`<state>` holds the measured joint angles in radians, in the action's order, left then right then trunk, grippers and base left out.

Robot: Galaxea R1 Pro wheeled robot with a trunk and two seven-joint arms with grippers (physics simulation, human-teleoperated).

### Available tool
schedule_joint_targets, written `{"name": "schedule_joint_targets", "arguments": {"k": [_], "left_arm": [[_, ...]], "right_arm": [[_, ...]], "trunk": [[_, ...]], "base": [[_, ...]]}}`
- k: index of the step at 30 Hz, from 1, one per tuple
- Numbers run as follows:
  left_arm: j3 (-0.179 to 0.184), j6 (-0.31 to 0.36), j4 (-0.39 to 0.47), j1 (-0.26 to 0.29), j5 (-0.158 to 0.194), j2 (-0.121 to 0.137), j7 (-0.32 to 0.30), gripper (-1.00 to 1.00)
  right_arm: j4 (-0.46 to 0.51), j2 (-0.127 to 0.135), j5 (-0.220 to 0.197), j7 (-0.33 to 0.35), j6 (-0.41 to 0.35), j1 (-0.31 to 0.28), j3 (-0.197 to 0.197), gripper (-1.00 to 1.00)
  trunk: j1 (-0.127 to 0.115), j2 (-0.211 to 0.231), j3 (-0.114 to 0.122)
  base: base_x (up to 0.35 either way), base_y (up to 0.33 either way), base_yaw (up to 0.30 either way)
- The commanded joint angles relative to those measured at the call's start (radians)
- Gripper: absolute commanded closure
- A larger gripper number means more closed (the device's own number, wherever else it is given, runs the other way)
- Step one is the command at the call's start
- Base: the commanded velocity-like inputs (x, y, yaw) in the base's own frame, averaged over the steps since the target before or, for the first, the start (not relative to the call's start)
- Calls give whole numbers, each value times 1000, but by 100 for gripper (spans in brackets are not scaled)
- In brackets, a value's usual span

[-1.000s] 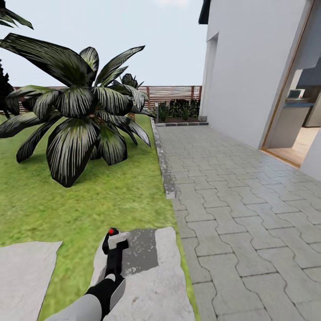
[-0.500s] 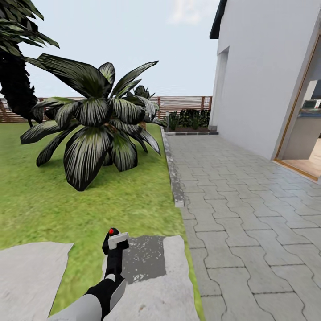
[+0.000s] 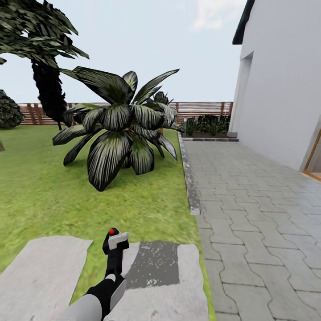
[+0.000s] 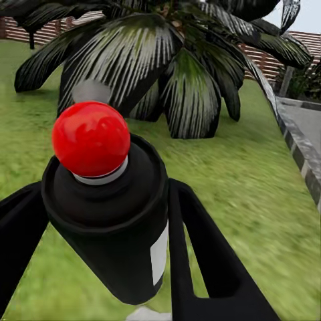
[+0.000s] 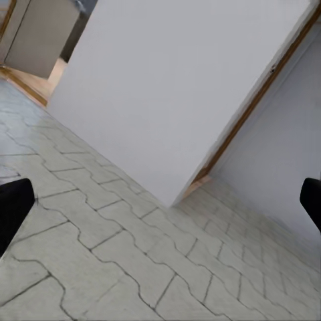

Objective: In the garden, pick up the pesticide atomizer on the floor and spray pesticide onto both trees until each tree trunk is fully covered.

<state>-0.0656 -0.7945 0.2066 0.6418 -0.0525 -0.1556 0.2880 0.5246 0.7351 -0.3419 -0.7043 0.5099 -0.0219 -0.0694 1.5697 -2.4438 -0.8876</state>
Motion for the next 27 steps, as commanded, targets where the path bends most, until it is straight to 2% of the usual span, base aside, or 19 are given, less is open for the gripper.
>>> {"name": "schedule_joint_targets", "arguments": {"k": [1, 9, 15, 23, 25, 26, 27], "left_arm": [[-6, -3, -1, 1, -6, -1, 0, 100], [-6, -2, -2, 1, -6, -1, 0, 100], [-6, -2, -3, 1, -6, -2, 0, 100], [-4, -1, -3, 1, -8, 0, -2, 100], [9, 41, -3, 1, -13, 12, -33, 100], [20, 102, -2, 1, -14, 45, -109, 100], [29, 182, -1, 1, -14, 120, -275, 100]], "right_arm": [[1, -2, -8, 0, 4, 0, 2, -100], [1, -8, -8, 3, 4, 0, 2, -100], [1, -8, -8, 115, 4, 0, 2, -100], [0, -8, -8, 147, 4, 0, 2, -100], [0, -8, -8, 150, 4, 0, 2, -100], [0, -8, -8, 150, 4, 0, 2, -100], [0, -9, -8, 152, 4, 0, 2, -100]], "trunk": [[-4, 7, 2], [-35, 63, 27], [-58, 105, 46], [-89, 161, 71], [-96, 175, 77], [-100, 182, 80], [-104, 189, 84]], "base": [[0, 0, 299], [0, 0, 300], [0, 0, 300], [0, 0, 300], [0, 0, 300], [0, 0, 300], [0, 0, 300]]}}
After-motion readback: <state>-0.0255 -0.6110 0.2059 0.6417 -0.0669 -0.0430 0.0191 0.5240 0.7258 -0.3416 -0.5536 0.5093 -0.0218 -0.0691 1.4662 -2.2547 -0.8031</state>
